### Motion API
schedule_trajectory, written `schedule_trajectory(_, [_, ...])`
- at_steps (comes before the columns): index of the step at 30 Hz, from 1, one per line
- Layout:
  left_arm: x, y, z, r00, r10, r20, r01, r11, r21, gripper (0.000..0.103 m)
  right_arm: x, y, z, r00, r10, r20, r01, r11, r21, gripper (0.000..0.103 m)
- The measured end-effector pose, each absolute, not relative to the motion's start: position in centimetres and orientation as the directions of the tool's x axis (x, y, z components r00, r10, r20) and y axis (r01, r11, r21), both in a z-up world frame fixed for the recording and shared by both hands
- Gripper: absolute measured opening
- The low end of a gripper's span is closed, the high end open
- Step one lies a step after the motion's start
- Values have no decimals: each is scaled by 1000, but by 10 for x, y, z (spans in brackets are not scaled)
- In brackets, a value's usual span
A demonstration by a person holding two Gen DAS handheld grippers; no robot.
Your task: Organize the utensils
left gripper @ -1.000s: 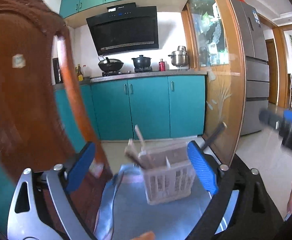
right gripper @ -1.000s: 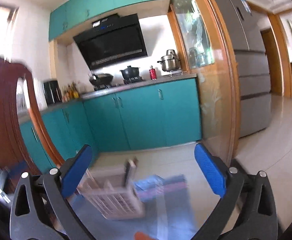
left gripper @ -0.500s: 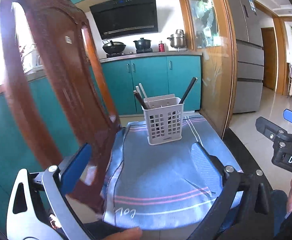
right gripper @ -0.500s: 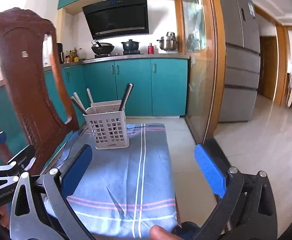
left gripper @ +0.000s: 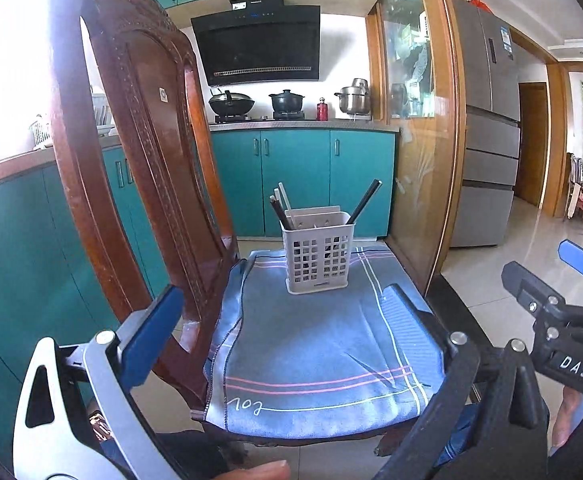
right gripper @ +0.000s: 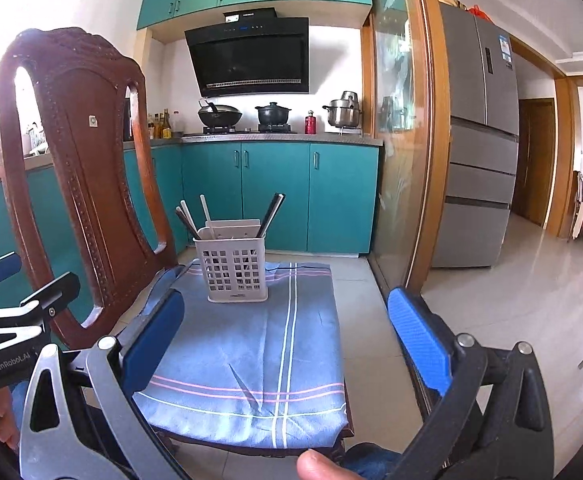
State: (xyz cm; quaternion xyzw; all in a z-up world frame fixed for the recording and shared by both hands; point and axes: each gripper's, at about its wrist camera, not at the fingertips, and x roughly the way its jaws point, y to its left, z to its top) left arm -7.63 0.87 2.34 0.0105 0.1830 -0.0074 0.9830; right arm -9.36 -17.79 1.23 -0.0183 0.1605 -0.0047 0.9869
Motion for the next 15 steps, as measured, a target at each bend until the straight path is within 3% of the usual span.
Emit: schedule_trajectory(15, [-77, 11, 22, 931, -16, -365, 24, 1000, 17, 99, -95, -170, 11, 948, -12, -319, -6, 998, -56, 100])
